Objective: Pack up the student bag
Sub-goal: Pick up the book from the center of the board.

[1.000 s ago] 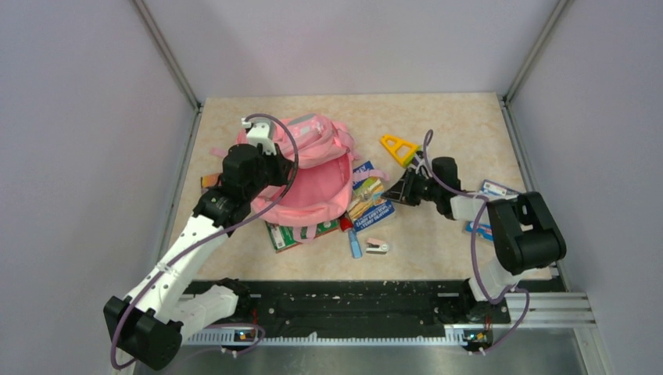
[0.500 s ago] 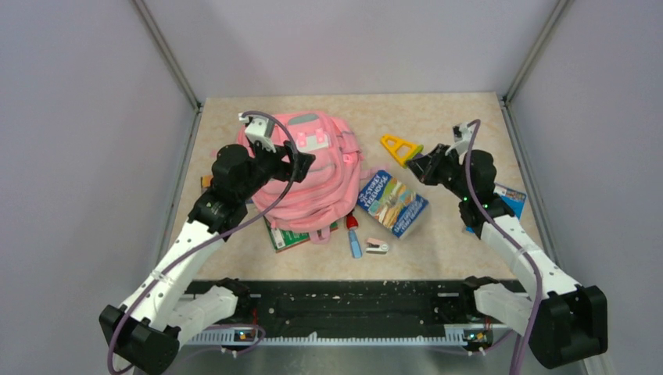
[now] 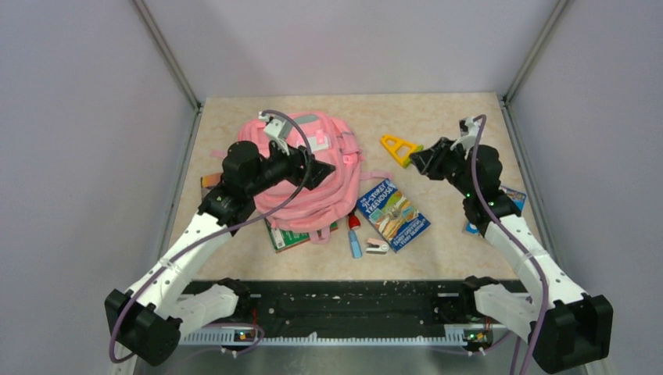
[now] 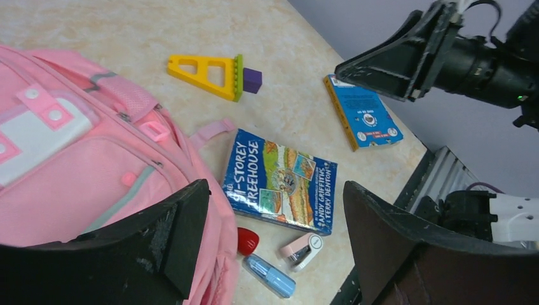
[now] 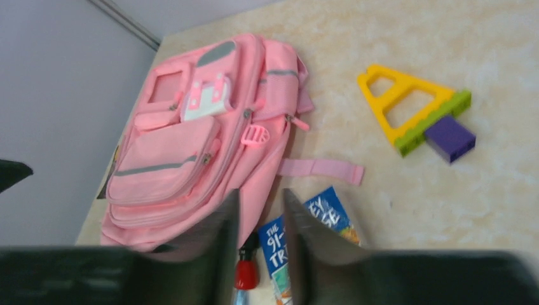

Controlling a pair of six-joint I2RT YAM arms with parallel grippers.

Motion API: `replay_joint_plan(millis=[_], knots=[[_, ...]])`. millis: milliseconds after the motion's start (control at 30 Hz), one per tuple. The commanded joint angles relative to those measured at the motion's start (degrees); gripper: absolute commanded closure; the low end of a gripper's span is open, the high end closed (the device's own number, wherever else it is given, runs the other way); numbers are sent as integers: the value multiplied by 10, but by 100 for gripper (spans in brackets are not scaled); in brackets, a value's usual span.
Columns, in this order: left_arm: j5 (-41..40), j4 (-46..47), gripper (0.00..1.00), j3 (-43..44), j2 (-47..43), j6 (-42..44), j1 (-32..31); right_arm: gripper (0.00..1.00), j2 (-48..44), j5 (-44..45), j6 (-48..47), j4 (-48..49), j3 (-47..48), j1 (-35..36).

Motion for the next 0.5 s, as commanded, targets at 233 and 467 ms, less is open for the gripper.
replay_joint_plan(millis=[233, 467], knots=[[-188, 81, 20, -89, 38, -167, -173, 15, -1, 93, -16, -117, -121, -11], [-255, 289, 21, -180, 155, -326, -252, 14, 58, 46, -51, -91, -123, -32]])
